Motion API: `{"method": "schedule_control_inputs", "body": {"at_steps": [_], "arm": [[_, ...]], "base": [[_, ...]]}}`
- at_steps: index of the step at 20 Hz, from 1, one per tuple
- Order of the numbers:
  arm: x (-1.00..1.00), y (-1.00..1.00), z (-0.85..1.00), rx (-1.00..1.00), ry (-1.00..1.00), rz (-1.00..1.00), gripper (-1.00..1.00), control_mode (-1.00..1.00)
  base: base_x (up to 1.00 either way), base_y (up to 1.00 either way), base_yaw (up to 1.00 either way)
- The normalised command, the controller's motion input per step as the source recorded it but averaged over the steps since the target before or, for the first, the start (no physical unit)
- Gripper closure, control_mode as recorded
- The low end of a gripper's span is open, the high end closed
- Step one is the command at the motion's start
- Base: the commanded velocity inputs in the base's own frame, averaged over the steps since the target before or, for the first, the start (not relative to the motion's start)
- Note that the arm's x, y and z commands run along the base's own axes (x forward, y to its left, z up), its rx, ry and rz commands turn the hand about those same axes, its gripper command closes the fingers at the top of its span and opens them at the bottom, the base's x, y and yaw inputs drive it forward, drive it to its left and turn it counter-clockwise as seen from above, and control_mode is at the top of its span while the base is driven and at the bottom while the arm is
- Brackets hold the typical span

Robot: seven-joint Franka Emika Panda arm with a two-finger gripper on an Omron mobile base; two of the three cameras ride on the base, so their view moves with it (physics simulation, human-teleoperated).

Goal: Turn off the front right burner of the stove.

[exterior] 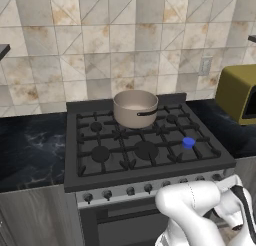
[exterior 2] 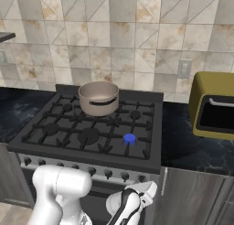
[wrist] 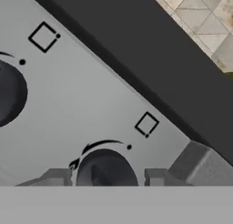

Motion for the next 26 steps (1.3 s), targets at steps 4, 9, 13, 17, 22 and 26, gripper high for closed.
{"method": "schedule_control_inputs", "body": {"at_steps": [4, 9, 13, 17, 22, 26], "arm": [[-0.13, 0.0, 0.0, 0.31, -0.07, -0.14, 1.0, -1.0], [-0.06, 0.0, 0.0, 0.34, -0.06, -0.13, 1.0, -1.0], [-0.01, 0.0, 0.0, 0.33, -0.07, -0.11, 1.0, -1.0], [0.0, 0.0, 0.0, 0.32, -0.06, -0.09, 1.0, -1.0], [0.0, 0.0, 0.0, 0.33, -0.04, -0.1, 1.0, -1.0], [0.0, 0.0, 0.0, 0.34, -0.02, -0.1, 1.0, -1.0]], "base": [[0.0, 0.0, 0.0], [0.0, 0.0, 0.0], [0.0, 0.0, 0.0], [0.0, 0.0, 0.0], [0.0, 0.0, 0.0], [0.0, 0.0, 0.0]]}}
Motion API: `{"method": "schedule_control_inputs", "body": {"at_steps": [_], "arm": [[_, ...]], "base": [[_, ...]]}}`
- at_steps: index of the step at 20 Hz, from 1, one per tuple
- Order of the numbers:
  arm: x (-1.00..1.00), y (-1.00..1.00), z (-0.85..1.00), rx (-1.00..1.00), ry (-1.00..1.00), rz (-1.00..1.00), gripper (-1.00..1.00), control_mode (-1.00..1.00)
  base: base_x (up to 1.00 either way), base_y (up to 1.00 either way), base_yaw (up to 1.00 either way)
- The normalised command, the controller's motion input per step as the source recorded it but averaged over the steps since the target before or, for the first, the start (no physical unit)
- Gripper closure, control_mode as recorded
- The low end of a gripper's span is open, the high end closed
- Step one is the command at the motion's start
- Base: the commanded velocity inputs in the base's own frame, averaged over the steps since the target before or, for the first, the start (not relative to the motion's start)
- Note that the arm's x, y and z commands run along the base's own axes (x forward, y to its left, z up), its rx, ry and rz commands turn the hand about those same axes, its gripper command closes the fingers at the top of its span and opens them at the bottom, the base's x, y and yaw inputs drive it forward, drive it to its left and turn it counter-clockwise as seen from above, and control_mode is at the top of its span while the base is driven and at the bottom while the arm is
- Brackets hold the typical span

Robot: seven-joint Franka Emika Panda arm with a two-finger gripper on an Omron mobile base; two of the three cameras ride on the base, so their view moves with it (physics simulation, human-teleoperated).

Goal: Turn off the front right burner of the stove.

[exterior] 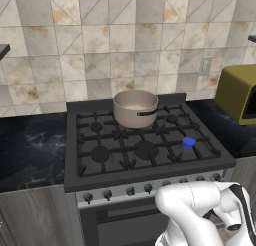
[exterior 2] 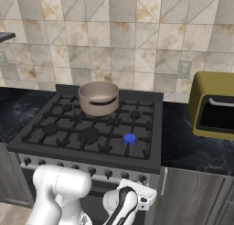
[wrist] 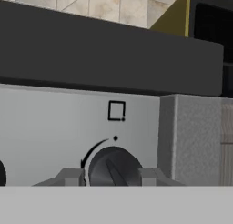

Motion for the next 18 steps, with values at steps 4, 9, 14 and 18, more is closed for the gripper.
{"method": "schedule_control_inputs", "body": {"at_steps": [4, 9, 14, 18], "arm": [[0.0, 0.0, 0.0, 0.35, -0.02, -0.1, 1.0, -1.0], [0.0, 0.0, 0.02, 0.42, 0.0, -0.09, 1.0, -1.0], [0.0, 0.0, 0.06, 0.5, 0.0, -0.09, 1.0, -1.0], [0.0, 0.0, 0.14, 0.57, 0.0, -0.06, 1.0, -1.0]], "base": [[0.0, 0.0, 0.0], [0.0, 0.0, 0.0], [0.0, 0.0, 0.0], [0.0, 0.0, 0.0]]}}
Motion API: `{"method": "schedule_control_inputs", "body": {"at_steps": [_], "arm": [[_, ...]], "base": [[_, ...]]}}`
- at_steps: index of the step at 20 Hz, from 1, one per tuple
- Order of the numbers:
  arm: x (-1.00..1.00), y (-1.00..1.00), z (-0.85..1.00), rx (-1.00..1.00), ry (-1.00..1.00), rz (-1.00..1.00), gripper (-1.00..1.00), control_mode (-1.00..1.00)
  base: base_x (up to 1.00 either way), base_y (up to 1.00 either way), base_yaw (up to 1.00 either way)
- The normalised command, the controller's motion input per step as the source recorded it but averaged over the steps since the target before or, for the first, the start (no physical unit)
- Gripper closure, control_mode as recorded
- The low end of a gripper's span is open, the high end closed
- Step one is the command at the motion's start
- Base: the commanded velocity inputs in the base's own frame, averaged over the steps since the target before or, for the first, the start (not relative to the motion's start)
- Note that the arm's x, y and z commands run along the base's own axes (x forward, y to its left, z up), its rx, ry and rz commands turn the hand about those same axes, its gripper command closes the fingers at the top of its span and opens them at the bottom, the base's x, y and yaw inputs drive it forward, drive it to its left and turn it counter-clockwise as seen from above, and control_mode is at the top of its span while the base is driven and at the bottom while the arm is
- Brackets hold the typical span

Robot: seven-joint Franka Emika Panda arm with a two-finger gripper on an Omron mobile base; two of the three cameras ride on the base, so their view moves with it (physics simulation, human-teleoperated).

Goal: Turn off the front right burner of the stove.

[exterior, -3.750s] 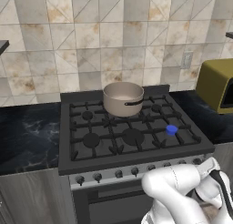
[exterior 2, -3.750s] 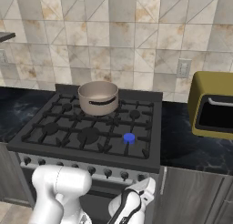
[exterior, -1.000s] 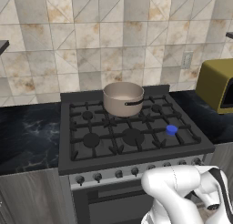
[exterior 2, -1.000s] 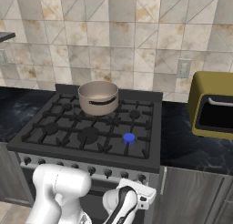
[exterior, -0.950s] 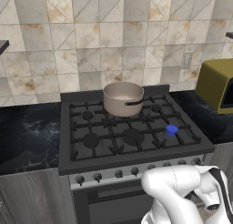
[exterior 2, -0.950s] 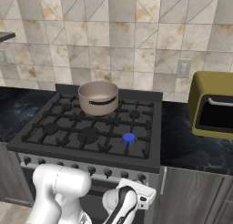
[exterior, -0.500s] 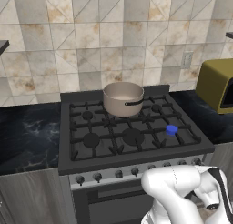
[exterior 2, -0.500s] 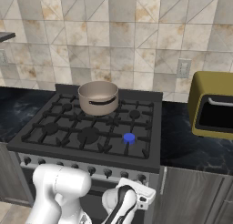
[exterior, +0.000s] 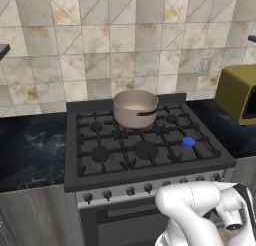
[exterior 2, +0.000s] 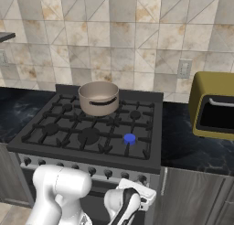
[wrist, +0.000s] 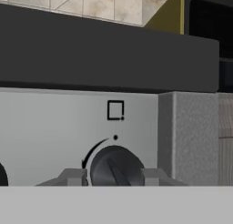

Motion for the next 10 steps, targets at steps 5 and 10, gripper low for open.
{"method": "schedule_control_inputs", "body": {"at_steps": [5, 10], "arm": [[0.0, -0.06, 0.17, 0.65, -0.02, -0.04, 1.0, -1.0], [-0.01, -0.22, 0.26, 0.71, -0.05, 0.02, 1.0, -1.0]], "base": [[0.0, 0.0, 0.0], [0.0, 0.0, 0.0]]}}
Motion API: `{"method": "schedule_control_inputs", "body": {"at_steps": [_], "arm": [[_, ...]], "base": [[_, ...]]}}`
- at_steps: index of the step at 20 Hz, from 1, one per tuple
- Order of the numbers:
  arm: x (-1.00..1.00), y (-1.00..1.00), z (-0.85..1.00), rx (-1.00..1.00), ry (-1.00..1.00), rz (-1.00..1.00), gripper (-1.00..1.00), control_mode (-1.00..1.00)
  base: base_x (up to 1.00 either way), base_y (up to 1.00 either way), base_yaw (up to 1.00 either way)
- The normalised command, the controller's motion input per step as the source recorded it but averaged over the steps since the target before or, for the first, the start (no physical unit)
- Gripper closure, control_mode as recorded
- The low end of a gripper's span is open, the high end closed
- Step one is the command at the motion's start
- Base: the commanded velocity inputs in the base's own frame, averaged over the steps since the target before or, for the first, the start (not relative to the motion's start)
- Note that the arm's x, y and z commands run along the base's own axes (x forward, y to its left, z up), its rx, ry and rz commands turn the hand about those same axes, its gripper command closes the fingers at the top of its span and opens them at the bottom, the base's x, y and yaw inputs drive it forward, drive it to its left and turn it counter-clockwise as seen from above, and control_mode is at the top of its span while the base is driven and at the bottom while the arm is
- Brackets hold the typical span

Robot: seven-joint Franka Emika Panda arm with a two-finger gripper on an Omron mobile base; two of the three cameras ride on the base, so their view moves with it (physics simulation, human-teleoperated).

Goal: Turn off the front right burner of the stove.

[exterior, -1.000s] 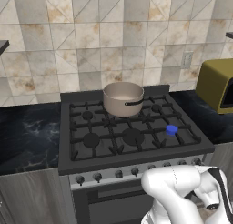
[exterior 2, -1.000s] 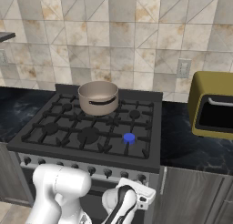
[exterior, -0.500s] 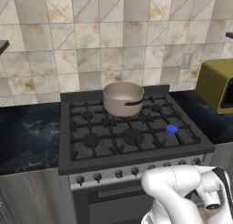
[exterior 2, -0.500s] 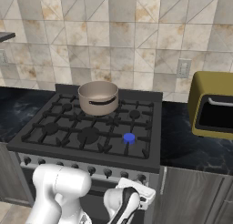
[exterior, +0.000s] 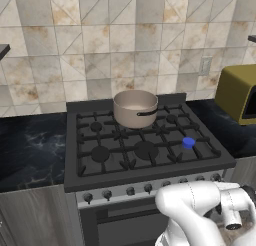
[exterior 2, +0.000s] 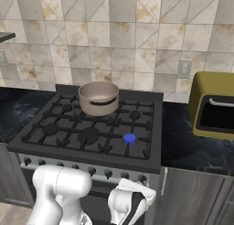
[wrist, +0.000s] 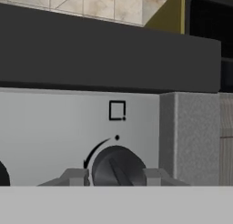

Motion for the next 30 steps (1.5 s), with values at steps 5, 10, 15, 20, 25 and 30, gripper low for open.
{"method": "schedule_control_inputs", "body": {"at_steps": [5, 10, 15, 20, 25, 30], "arm": [[-0.07, -0.34, 0.39, 0.78, -0.11, 0.18, 1.0, -1.0], [-0.06, -0.42, 0.47, 0.87, -0.07, 0.26, 1.0, -1.0], [-0.04, -0.44, 0.47, 0.91, -0.06, 0.25, 1.0, -1.0], [-0.1, -0.45, 0.22, 0.82, -0.1, 0.24, 1.0, -1.0], [-0.08, -0.37, 0.01, 0.67, -0.13, 0.23, 1.0, -1.0], [-0.08, -0.33, 0.0, 0.6, -0.16, 0.22, 1.0, -1.0]], "base": [[0.0, 0.0, 0.0], [0.0, 0.0, 0.0], [0.0, 0.0, 0.0], [0.0, 0.0, 0.0], [0.0, 0.0, 0.0], [0.0, 0.0, 0.0]]}}
